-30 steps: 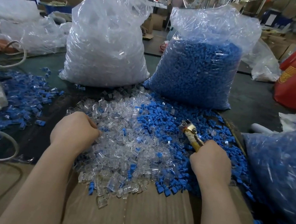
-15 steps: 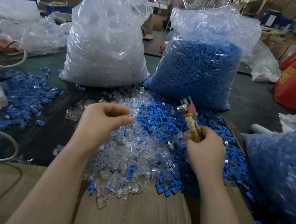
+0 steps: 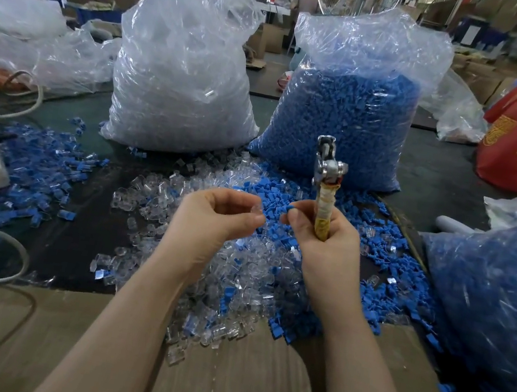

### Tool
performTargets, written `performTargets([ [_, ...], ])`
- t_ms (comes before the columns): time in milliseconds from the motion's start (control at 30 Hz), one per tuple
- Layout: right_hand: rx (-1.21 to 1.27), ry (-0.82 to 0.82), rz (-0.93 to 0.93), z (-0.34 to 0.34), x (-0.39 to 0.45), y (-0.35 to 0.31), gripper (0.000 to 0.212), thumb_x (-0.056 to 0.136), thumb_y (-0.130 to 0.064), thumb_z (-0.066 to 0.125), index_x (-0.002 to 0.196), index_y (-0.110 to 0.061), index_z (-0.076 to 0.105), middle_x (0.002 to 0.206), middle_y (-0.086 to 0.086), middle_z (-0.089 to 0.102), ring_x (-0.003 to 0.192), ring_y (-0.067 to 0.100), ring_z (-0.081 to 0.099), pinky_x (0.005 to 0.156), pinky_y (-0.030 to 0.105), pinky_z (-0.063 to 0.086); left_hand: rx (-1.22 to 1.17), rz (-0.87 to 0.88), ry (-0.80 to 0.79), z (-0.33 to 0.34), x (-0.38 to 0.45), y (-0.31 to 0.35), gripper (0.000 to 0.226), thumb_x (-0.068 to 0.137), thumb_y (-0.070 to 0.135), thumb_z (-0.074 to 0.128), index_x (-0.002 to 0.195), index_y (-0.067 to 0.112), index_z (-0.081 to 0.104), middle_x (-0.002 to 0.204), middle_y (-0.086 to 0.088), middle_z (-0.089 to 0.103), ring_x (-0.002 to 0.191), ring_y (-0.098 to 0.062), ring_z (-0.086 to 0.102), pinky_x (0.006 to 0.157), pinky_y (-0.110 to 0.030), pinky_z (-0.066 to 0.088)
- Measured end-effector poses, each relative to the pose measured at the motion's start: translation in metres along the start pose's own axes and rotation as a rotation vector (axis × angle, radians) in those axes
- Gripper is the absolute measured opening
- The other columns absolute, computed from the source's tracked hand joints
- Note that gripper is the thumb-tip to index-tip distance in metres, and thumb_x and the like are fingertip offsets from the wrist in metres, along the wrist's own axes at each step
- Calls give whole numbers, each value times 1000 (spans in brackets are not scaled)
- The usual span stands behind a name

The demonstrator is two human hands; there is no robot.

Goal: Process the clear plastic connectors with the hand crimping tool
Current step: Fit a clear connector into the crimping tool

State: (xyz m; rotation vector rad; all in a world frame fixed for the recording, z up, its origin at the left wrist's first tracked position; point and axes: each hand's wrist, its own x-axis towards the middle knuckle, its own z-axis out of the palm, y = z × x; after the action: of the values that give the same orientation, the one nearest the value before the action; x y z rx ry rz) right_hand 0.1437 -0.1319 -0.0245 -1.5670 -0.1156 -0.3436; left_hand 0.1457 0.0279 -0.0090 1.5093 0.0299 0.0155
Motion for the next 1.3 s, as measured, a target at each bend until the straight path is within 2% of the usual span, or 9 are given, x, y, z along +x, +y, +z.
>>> performTargets([
  [167, -9, 6, -26, 1, -1, 0, 15, 91, -14, 69, 82, -24, 65, 76, -9, 69, 75, 4, 65, 72, 14, 52, 21, 70, 8, 4, -2, 1, 20, 70, 4, 83, 83, 14, 71, 83, -2, 76, 76, -13, 71, 69, -20, 56],
  [333, -26, -32, -44, 3, -2, -1, 17, 91, -14, 68, 80, -26, 64, 73, -11, 67, 70, -1, 61, 66, 11, 49, 71, 133, 26, 9, -3, 0, 22, 68, 1, 84, 83, 8, 69, 82, -6, 75, 76, -15, 72, 69, -19, 55],
  [400, -66, -39, -75, 4, -3, -1, 17, 92, -15, 68, 79, -25, 63, 74, -1, 65, 68, 6, 58, 62, 16, 49, 107, 156, 41, 11, -3, 0, 21, 68, 0, 84, 83, 6, 70, 81, -6, 75, 76, -15, 72, 69, -19, 55],
  [500, -128, -51, -101, 4, -4, 0, 11, 92, -17, 68, 82, -17, 62, 75, 9, 61, 67, 25, 53, 61, 33, 47, 169, 182, 74, 12, -3, 0, 20, 69, 1, 85, 78, 10, 69, 78, -5, 74, 76, -17, 72, 70, -24, 58],
  [600, -183, -57, -126, 4, -4, 2, 11, 91, -18, 69, 83, -16, 62, 69, -1, 59, 57, 7, 47, 53, 22, 41, 260, 210, 127, 14, -2, -2, 20, 69, 7, 88, 77, 15, 71, 75, -1, 74, 74, -18, 72, 70, -31, 59],
  [700, -216, -56, -136, 5, -4, 3, 18, 91, -16, 70, 79, -23, 59, 63, -14, 56, 54, 0, 44, 52, 12, 36, 307, 251, 153, 16, -1, -3, 21, 69, 11, 89, 73, 22, 71, 70, 7, 73, 68, -10, 70, 63, -25, 57],
  [800, -246, -48, -157, 5, -5, 4, 23, 91, -15, 70, 77, -27, 56, 61, -17, 55, 53, 1, 45, 50, 11, 35, 329, 273, 177, 18, -1, -4, 22, 68, 13, 90, 73, 24, 72, 69, 9, 72, 65, -5, 69, 59, -17, 52],
  [933, -290, -21, -175, 6, -5, 2, 29, 91, -17, 69, 73, -31, 51, 58, -21, 54, 52, 0, 46, 49, 10, 34, 310, 231, 173, 20, -1, -2, 19, 69, 12, 89, 79, 21, 75, 73, 7, 75, 72, -8, 72, 67, -23, 58],
  [1300, -238, -40, -156, 3, -6, 2, 10, 93, -19, 67, 84, -16, 63, 58, -17, 53, 52, 1, 42, 50, 12, 33, 181, 156, 54, 14, -4, 6, 17, 77, 8, 81, 89, 20, 78, 79, 4, 77, 79, -8, 73, 68, -14, 54],
])
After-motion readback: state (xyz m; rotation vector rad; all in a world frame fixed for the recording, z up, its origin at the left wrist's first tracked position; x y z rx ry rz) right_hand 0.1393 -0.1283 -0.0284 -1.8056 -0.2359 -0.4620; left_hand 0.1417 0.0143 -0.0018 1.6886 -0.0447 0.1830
